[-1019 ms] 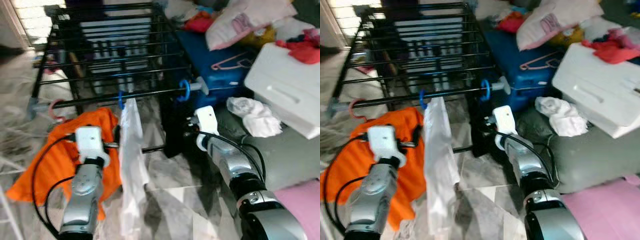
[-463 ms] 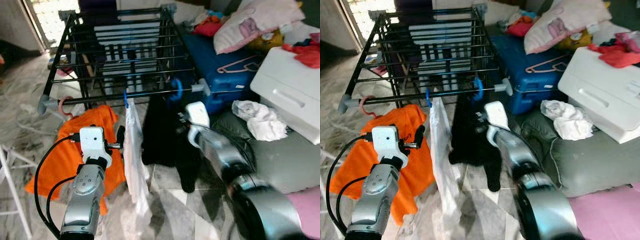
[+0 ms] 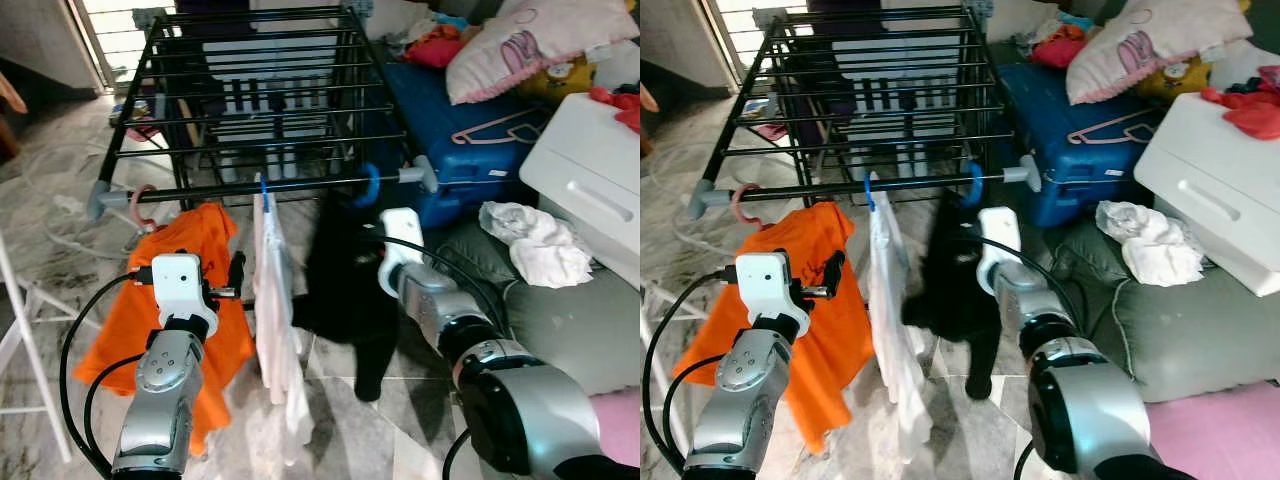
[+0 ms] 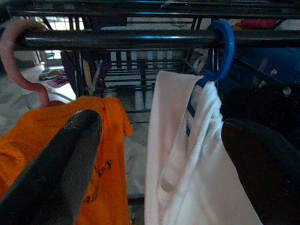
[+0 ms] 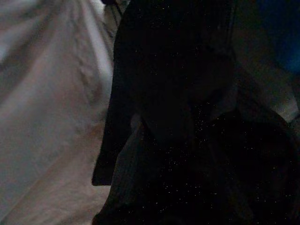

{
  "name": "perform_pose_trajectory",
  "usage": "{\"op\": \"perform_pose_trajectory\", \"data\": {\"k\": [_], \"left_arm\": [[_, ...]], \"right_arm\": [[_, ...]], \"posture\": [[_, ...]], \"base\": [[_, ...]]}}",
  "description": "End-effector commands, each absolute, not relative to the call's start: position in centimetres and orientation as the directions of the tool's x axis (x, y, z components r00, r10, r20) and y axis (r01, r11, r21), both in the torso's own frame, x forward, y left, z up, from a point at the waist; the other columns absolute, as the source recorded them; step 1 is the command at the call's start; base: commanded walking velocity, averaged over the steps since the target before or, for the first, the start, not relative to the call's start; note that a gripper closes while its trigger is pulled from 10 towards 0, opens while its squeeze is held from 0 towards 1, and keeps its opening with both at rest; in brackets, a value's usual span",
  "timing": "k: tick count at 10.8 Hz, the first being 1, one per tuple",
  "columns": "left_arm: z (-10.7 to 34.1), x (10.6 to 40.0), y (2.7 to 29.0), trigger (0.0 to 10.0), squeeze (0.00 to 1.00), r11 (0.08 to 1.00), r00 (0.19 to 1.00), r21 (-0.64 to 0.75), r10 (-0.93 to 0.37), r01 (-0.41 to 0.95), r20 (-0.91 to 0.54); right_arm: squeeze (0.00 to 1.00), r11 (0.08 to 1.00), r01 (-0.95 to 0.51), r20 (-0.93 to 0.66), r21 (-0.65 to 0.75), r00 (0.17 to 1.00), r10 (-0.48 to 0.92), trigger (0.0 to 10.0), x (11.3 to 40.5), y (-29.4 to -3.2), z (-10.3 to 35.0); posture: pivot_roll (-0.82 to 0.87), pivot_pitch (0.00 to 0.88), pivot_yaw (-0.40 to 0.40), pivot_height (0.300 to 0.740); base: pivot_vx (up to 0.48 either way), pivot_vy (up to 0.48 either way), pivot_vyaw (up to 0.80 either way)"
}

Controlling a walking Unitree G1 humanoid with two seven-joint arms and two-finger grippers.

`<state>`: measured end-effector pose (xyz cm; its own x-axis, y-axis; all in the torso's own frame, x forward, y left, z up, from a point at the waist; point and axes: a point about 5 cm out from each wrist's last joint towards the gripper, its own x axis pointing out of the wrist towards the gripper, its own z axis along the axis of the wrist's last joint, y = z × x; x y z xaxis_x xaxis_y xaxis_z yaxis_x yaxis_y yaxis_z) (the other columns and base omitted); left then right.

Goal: Hang hanger

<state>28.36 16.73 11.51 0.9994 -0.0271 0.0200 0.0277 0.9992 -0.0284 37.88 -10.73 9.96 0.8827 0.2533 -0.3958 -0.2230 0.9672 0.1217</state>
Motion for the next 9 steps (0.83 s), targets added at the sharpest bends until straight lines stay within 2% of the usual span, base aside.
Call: {"op": "perform_pose_trajectory", "data": {"k": [1, 7, 8, 9], "left_arm": [[11.9, 28.3, 17.1, 10.0, 0.0, 0.999, 0.999, -0.02, -0.025, 0.025, 0.025], [11.9, 28.4, 16.9, 10.0, 0.0, 0.999, 0.999, -0.022, -0.04, 0.041, 0.01], [11.9, 28.4, 16.9, 10.0, 0.0, 0.999, 0.999, -0.021, -0.039, 0.039, 0.01], [11.9, 28.5, 16.9, 10.0, 0.0, 0.999, 0.999, -0.021, -0.038, 0.038, 0.01]], "right_arm": [[0.0, 0.97, -0.201, -0.385, 0.133, 0.892, 0.238, 10.0, 38.2, -10.8, 10.5], [0.0, 0.976, -0.174, -0.457, 0.129, 0.864, 0.214, 10.0, 37.3, -11.2, 8.8], [0.11, 0.977, -0.164, -0.453, 0.139, 0.867, 0.21, 10.0, 37.3, -11.3, 8.7], [1.0, 0.98, -0.145, -0.431, 0.137, 0.882, 0.191, 10.0, 37.5, -11.6, 9.1]], "posture": [[0.08, 0.0, 0.023, 0.74], [0.07, 0.0, 0.027, 0.74], [0.07, 0.0, 0.027, 0.74], [0.07, 0.0, 0.028, 0.74]], "base": [[0.0, 0.0, 0.0], [0.0, 0.0, 0.0], [0.0, 0.0, 0.0], [0.0, 0.0, 0.0]]}}
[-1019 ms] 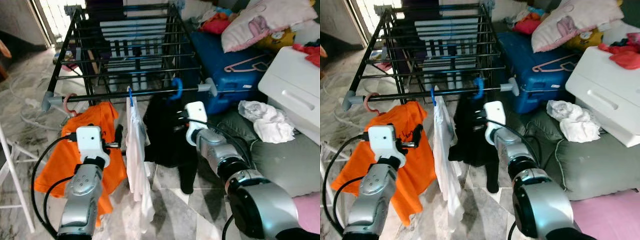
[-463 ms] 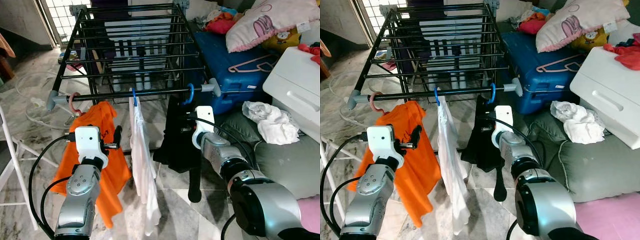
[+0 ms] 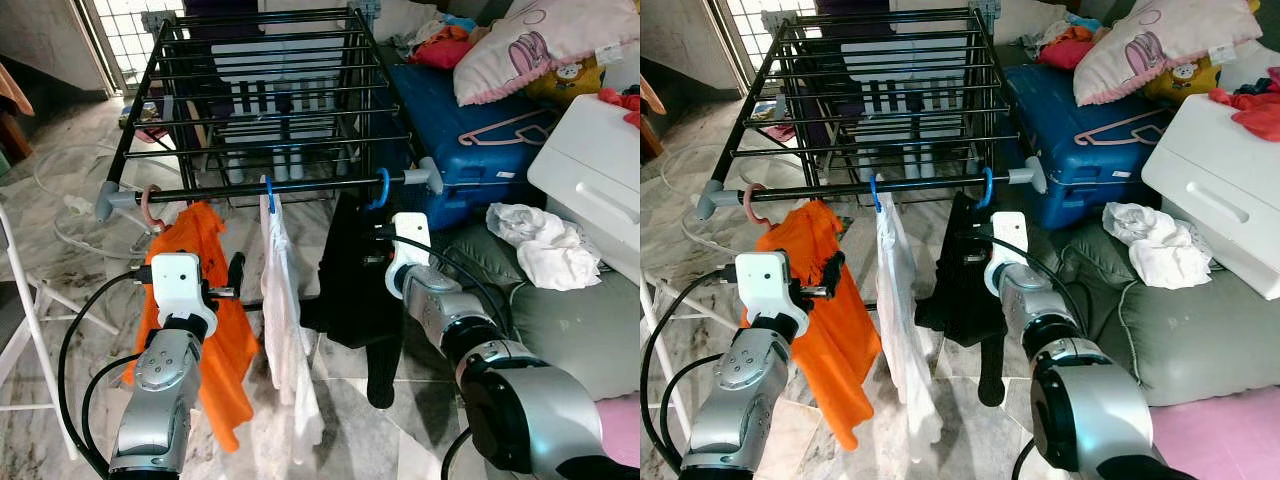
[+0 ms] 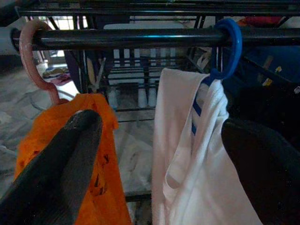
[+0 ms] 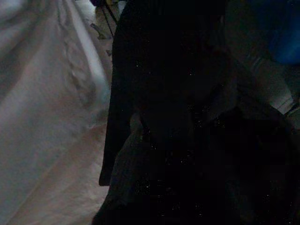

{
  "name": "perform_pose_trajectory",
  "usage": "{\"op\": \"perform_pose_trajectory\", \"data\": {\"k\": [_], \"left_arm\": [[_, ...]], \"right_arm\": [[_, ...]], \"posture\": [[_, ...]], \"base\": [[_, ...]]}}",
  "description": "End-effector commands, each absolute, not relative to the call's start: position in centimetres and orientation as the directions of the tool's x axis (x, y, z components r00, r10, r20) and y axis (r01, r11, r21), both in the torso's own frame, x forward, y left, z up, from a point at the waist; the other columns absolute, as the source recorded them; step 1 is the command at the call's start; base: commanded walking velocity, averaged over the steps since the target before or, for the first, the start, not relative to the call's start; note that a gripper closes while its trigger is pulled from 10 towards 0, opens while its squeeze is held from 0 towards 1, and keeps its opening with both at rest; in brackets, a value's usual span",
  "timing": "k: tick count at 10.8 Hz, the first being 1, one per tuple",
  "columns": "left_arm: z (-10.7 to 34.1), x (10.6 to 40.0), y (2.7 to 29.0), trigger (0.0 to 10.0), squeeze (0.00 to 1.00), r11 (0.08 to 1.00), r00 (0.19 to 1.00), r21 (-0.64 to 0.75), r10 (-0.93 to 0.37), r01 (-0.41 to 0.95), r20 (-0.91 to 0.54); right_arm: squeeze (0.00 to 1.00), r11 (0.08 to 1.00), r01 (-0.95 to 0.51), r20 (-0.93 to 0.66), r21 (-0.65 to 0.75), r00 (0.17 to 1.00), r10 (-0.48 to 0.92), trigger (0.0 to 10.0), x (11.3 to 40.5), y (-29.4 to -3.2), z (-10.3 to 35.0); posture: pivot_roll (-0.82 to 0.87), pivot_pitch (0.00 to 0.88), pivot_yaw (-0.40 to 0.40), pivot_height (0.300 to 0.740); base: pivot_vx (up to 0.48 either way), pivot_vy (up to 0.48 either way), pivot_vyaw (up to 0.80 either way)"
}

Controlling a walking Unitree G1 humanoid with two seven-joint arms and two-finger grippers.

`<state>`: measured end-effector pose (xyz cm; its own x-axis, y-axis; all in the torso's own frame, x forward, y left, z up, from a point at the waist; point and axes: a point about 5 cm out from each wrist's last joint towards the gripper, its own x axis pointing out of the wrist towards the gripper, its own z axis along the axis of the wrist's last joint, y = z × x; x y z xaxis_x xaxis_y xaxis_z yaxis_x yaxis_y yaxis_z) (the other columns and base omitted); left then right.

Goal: Hang hanger

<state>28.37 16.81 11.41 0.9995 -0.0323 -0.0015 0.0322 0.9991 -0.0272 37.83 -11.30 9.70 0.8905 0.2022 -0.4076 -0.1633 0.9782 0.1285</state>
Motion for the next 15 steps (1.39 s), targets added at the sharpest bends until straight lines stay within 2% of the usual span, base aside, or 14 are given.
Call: {"op": "perform_pose_trajectory", "data": {"k": [1, 4, 6, 8, 11, 15], "left_arm": [[11.9, 28.5, 16.9, 10.0, 0.0, 0.999, 0.999, -0.023, -0.04, 0.04, 0.01], [11.8, 28.6, 16.6, 10.0, 0.0, 0.999, 0.999, -0.027, -0.045, 0.046, 0.009], [11.8, 28.4, 16.7, 10.0, 0.0, 0.999, 0.999, -0.026, -0.042, 0.042, 0.007], [11.6, 28.4, 16.7, 10.0, 0.0, 0.999, 0.999, -0.025, -0.036, 0.036, -0.003], [10.9, 28.3, 16.6, 10.0, 0.0, 1.0, 0.999, 0.005, 0.007, -0.007, -0.047], [10.4, 28.3, 16.5, 10.0, 0.0, 0.998, 0.995, 0.035, 0.045, -0.042, -0.086]], "right_arm": [[1.0, 0.982, -0.137, -0.418, 0.128, 0.891, 0.179, 10.0, 37.7, -11.9, 9.3], [1.0, 0.985, -0.141, -0.409, 0.103, 0.896, 0.171, 10.0, 37.6, -12.4, 9.2], [1.0, 0.977, -0.209, -0.352, 0.041, 0.912, 0.21, 10.0, 37.7, -12.1, 9.7], [1.0, 0.976, -0.219, -0.323, 0.008, 0.923, 0.209, 10.0, 37.7, -12.6, 9.8], [1.0, 0.983, -0.18, -0.237, 0.021, 0.955, 0.18, 10.0, 37.7, -13.9, 10.4], [1.0, 0.982, -0.186, -0.187, 0.027, 0.964, 0.188, 10.0, 36.9, -14.4, 9.9]], "posture": [[0.07, 0.0, 0.028, 0.74], [0.07, 0.0, 0.021, 0.74], [0.07, 0.0, 0.02, 0.74], [0.07, 0.0, 0.018, 0.74], [0.07, 0.0, 0.014, 0.74], [0.06, 0.0, 0.013, 0.74]], "base": [[0.0, 0.0, 0.0], [0.0, 0.0, 0.0], [0.0, 0.0, 0.0], [0.0, 0.0, 0.0], [0.0, 0.0, 0.0], [0.0, 0.0, 0.0]]}}
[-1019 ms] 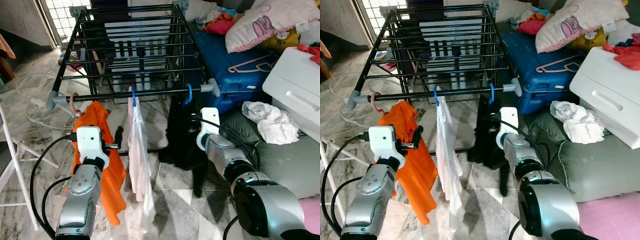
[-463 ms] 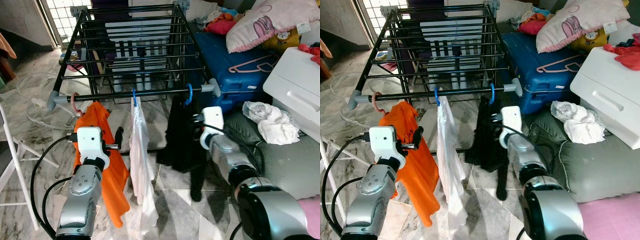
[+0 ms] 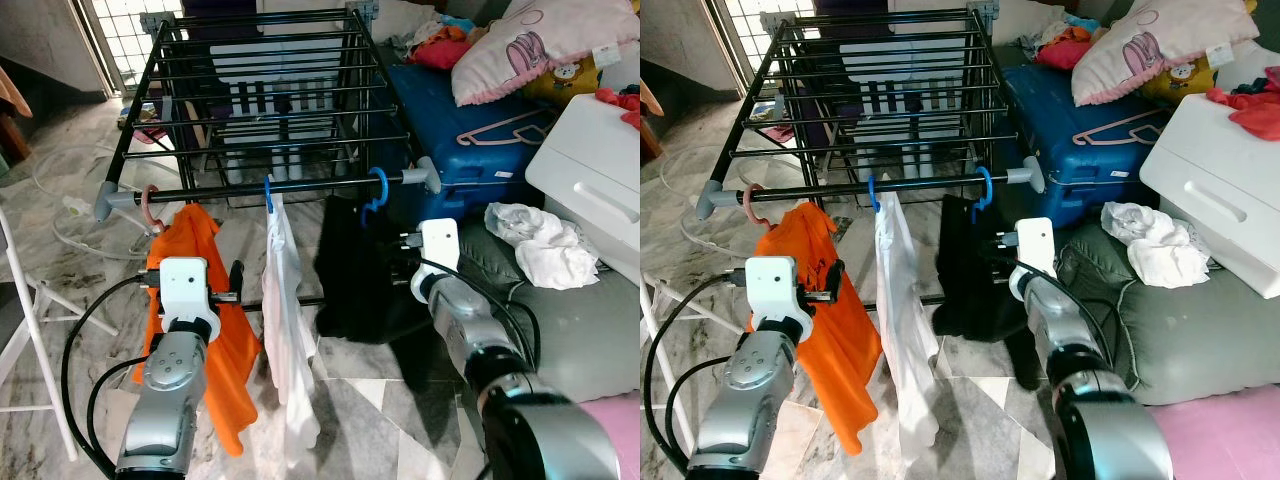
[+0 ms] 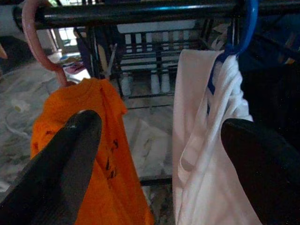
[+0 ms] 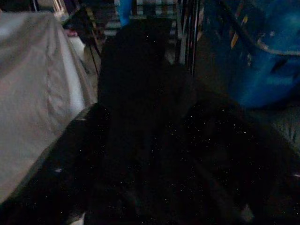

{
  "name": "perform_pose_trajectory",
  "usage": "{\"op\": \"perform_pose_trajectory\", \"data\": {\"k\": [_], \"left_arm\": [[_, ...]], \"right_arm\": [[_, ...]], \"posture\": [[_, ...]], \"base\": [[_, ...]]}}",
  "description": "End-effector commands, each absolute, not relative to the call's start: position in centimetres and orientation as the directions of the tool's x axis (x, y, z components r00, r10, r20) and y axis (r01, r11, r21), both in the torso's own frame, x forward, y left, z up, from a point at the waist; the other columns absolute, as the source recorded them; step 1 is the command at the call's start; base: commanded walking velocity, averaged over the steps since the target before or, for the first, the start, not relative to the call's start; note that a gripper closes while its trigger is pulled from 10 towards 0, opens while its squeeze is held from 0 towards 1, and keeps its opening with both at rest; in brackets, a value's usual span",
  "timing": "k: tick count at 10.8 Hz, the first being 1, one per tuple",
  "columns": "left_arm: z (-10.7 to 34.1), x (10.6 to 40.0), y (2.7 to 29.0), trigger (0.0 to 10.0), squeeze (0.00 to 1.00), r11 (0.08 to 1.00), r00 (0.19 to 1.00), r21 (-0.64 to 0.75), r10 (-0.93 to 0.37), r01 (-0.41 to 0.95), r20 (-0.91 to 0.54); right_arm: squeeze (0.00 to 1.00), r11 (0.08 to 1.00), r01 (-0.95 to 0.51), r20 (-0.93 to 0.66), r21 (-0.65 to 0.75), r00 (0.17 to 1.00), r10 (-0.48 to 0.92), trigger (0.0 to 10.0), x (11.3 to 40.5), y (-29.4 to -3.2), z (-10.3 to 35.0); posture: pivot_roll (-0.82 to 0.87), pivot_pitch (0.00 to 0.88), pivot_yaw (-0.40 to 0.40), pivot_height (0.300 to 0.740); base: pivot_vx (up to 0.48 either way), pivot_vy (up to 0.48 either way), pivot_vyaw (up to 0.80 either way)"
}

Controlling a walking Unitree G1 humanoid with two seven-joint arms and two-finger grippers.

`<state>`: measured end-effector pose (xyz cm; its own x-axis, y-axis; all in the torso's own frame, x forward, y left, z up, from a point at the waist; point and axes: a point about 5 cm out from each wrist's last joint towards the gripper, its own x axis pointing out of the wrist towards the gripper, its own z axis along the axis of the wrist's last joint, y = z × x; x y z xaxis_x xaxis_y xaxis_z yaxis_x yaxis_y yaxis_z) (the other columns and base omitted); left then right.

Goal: Hang hanger

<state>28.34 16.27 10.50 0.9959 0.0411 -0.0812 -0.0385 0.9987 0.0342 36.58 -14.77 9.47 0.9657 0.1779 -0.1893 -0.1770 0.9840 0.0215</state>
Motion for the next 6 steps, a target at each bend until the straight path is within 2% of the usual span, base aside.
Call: {"op": "perform_pose_trajectory", "data": {"k": [1, 6], "left_arm": [[10.5, 28.4, 16.2, 10.0, 0.0, 0.997, 0.994, 0.053, 0.057, -0.052, -0.093], [10.3, 28.6, 15.9, 10.0, 0.0, 0.996, 0.992, 0.067, 0.061, -0.054, -0.106]], "right_arm": [[1.0, 0.983, -0.181, -0.133, 0.027, 0.974, 0.183, 10.0, 36.5, -14.9, 10.1], [1.0, 0.979, -0.202, -0.038, 0.036, 0.978, 0.203, 10.0, 35.4, -14.8, 10.8]], "posture": [[0.06, 0.0, 0.013, 0.74], [0.04, 0.0, 0.021, 0.74]], "base": [[0.0, 0.0, 0.0], [0.0, 0.0, 0.0]]}}
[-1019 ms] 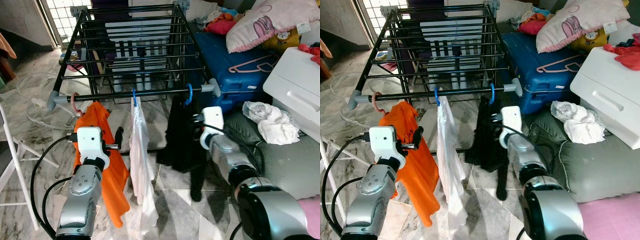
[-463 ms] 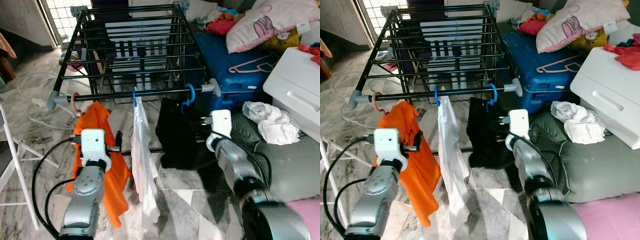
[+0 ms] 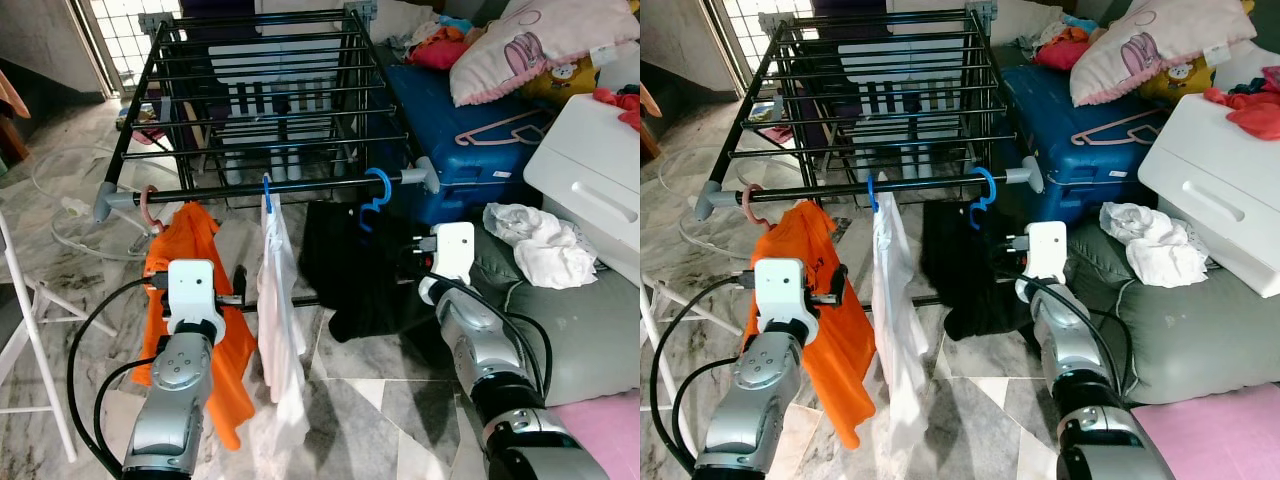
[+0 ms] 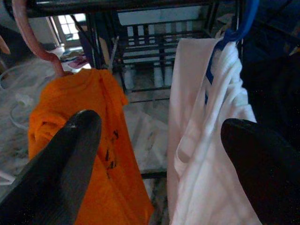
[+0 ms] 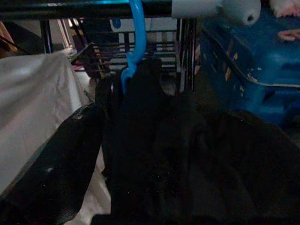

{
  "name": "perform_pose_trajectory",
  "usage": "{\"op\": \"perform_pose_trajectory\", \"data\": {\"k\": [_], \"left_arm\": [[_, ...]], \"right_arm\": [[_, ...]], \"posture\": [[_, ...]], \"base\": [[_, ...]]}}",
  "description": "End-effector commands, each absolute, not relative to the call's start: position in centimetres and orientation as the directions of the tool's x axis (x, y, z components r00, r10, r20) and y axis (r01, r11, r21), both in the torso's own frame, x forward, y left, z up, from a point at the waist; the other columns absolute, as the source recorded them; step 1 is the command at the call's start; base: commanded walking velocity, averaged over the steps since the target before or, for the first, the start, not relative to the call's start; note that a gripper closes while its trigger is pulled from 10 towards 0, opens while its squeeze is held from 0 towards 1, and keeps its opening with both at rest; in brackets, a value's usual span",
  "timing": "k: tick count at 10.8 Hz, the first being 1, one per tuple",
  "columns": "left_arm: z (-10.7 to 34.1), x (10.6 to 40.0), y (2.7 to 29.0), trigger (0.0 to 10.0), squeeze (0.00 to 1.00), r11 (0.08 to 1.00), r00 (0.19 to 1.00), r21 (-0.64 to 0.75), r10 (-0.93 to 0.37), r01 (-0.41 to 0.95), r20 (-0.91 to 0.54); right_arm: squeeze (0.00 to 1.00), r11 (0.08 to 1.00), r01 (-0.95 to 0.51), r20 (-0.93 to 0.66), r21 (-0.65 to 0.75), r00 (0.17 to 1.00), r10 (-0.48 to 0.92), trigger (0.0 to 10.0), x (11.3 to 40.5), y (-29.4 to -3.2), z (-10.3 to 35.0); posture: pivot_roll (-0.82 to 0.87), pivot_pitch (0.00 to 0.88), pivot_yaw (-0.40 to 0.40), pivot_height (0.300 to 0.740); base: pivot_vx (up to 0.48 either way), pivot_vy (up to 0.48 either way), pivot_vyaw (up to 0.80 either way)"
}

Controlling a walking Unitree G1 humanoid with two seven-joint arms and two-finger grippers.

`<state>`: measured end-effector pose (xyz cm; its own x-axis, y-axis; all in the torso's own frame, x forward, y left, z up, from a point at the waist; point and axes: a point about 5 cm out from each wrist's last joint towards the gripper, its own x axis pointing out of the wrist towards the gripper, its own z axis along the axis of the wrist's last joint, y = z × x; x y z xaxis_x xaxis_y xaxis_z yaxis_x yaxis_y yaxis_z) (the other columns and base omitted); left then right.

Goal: Hang hanger

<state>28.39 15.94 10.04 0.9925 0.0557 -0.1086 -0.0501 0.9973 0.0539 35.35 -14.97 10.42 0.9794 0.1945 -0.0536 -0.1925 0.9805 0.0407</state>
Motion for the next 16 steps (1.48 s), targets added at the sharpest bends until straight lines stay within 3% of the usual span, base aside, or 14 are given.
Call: {"op": "perform_pose_trajectory", "data": {"k": [1, 13, 14, 16], "left_arm": [[10.2, 28.6, 15.9, 10.0, 0.0, 0.996, 0.992, 0.07, 0.063, -0.056, -0.109], [9.9, 28.7, 15.5, 10.0, 0.0, 0.997, 0.989, 0.055, 0.068, -0.061, -0.133], [10.0, 28.8, 15.9, 10.0, 0.0, 0.995, 0.988, 0.059, 0.089, -0.082, -0.124], [9.9, 28.7, 15.8, 10.0, 0.0, 0.994, 0.988, 0.068, 0.092, -0.084, -0.125]], "right_arm": [[1.0, 0.978, -0.204, -0.031, 0.037, 0.978, 0.205, 10.0, 35.4, -14.7, 11.0], [1.0, 0.974, -0.223, -0.006, 0.034, 0.975, 0.223, 10.0, 35.6, -14.1, 12.3], [0.51, 0.971, -0.236, 0.003, 0.032, 0.972, 0.236, 10.0, 35.6, -13.9, 12.5], [0.19, 0.96, -0.28, 0.019, 0.005, 0.96, 0.28, 10.0, 35.4, -13.2, 12.7]], "posture": [[0.04, 0.0, 0.016, 0.74], [0.04, 0.0, 0.0, 0.74], [0.04, 0.0, 0.001, 0.74], [0.04, 0.0, 0.0, 0.74]], "base": [[0.0, 0.0, 0.0], [-0.22, 0.0, 0.0], [0.0, 0.0, 0.0], [0.0, 0.0, 0.65]]}}
